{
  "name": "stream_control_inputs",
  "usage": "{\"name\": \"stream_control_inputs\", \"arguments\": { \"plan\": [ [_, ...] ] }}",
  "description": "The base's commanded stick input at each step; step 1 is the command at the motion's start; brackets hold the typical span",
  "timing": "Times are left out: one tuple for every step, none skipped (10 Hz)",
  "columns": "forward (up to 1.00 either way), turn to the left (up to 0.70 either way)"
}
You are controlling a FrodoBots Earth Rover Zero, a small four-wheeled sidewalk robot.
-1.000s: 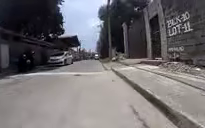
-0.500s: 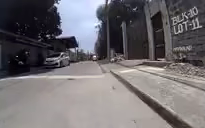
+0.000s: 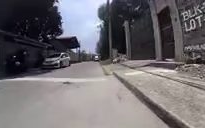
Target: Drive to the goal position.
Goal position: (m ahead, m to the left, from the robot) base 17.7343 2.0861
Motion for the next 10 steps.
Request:
{"name": "stream_control_inputs", "arguments": {
  "plan": [
    [1.00, 0.00],
    [1.00, 0.00],
    [1.00, 0.00],
    [1.00, 0.00],
    [1.00, 0.00],
    [1.00, 0.00],
    [1.00, 0.00],
    [1.00, 0.00],
    [1.00, 0.00],
    [1.00, 0.00]
  ]
}}
